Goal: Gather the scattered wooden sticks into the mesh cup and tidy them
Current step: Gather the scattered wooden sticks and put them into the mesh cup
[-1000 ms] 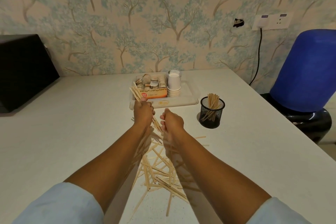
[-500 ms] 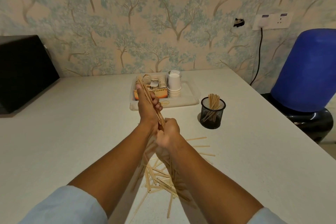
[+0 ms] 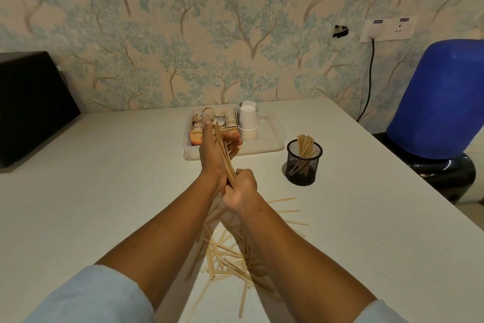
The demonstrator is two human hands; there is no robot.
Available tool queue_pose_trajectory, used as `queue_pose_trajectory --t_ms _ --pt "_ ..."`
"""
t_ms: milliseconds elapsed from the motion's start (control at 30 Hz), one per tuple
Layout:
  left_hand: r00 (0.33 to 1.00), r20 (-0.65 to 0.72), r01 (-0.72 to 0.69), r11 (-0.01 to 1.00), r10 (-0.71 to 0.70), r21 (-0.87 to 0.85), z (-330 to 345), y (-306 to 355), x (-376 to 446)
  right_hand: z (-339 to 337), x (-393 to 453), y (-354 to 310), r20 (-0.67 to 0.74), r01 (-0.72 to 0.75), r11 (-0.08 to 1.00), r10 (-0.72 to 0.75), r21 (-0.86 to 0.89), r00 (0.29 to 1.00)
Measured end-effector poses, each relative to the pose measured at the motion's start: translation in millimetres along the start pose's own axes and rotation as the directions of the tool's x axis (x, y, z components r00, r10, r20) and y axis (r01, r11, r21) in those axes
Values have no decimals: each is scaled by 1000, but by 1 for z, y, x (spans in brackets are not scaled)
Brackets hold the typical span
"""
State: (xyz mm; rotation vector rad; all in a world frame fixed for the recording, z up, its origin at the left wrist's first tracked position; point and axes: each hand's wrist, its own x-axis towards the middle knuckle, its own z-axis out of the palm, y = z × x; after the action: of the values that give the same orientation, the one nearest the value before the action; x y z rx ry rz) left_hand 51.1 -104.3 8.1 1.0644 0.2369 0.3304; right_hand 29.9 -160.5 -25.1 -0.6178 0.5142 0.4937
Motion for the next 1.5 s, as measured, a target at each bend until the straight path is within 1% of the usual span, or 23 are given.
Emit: queue_pose_trajectory --t_ms 233,367,633,767,833,933,1067,1133,1200,1300,1433,1500 --pt "999 9 42 998 -42 -51 5 3 4 0 2 -5 17 11 999 -12 30 1000" --pt "996 -39 82 996 -82 19 9 2 8 2 3 -7 11 27 999 -28 24 1000" --pt "987 -12 162 987 -162 9 11 5 11 4 5 -11 22 28 999 -29 26 999" --pt "983 -53 177 983 -174 57 15 6 13 5 8 -12 39 37 998 -38 43 998" --pt "978 -76 198 979 -194 42 16 5 12 6 9 -13 37 36 998 -38 54 999" --pt "975 -73 213 977 -212 4 15 1 14 5 9 -16 16 49 996 -50 77 999" --pt "977 -5 212 974 -214 -82 14 -2 14 5 8 -18 -8 64 995 -64 78 998" --pt "977 20 214 972 -213 -95 14 -5 12 7 7 -19 -29 70 996 -69 59 997" --pt "977 25 214 975 -213 -52 15 -8 9 8 7 -21 -63 90 996 -88 27 994" --pt "982 -28 189 981 -188 35 19 -10 6 9 7 -21 -84 124 992 -126 -35 988" --pt "985 -81 160 984 -153 84 26 -7 11 10 6 -26 -56 141 977 -151 -158 987" --pt "989 -83 134 982 -123 133 29 -5 15 10 5 -32 -53 160 948 -181 -276 982"
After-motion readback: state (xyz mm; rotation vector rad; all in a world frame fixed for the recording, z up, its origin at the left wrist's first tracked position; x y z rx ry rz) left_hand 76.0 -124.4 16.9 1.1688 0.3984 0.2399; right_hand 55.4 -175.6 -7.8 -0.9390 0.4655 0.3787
